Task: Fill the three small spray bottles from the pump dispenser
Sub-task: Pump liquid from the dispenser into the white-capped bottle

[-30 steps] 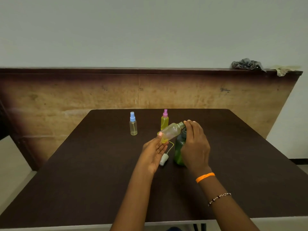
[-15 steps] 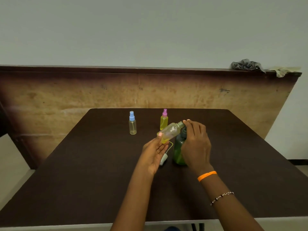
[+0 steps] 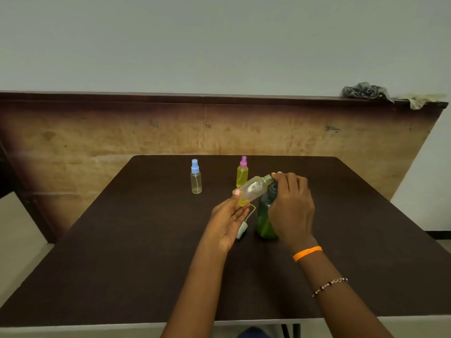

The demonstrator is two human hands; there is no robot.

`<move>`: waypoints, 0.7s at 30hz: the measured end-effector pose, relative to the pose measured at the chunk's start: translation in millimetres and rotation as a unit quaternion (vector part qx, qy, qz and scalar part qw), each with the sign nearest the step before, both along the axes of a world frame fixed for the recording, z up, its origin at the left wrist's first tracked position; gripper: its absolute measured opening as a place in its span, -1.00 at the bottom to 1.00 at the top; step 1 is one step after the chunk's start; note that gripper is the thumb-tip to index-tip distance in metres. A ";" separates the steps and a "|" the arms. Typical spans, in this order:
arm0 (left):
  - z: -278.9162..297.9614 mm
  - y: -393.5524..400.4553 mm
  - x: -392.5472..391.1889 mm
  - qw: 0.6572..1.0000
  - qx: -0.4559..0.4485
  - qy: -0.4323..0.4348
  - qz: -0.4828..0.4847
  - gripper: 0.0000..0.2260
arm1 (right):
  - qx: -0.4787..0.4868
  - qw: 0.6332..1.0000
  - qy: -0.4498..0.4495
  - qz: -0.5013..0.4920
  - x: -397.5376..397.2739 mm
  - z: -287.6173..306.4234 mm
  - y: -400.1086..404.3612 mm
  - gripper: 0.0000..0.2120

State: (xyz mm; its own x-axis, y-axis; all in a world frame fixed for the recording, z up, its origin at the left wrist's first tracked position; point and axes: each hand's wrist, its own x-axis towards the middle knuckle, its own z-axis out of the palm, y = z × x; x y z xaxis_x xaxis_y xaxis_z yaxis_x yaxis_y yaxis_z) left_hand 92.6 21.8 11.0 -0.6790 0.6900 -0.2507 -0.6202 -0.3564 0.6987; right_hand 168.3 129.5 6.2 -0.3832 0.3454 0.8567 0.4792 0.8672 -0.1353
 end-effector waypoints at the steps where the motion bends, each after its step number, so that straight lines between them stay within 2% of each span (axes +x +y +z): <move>1: 1.1 0.0 0.5 1.000 0.002 0.001 0.000 -0.86 | 0.001 1.000 -0.007 -0.003 0.7 6.7 -0.4 -0.70; 5: 4.3 0.5 1.6 1.000 0.005 0.007 0.000 -0.86 | -0.029 1.000 -0.007 0.008 1.0 13.3 -4.4 -0.67; 11: -1.7 3.5 0.3 1.000 -0.005 -0.002 0.004 -0.85 | -0.043 0.999 0.006 0.012 -1.4 -19.9 -6.0 -0.43; 13: -0.3 3.4 0.3 1.000 -0.002 -0.005 0.006 -0.85 | -0.039 0.999 0.006 0.013 -1.7 -15.0 -5.2 -0.44; 18: 5.0 2.2 1.8 1.000 0.005 -0.005 0.005 -0.86 | -0.020 1.000 -0.015 -0.006 2.0 14.2 -5.9 -0.63; 21: 5.2 2.3 1.3 1.000 0.004 -0.005 0.009 -0.85 | -0.030 0.999 -0.020 0.000 0.5 12.4 -5.3 -0.58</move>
State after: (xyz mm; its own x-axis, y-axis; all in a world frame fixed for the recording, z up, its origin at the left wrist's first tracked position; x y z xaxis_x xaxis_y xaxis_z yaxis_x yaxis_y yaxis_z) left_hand 93.9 24.0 16.2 -0.6890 0.6792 -0.2528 -0.6209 -0.3733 0.6893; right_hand 168.8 124.2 18.6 -0.4172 0.3965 0.8178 0.4858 0.8578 -0.1680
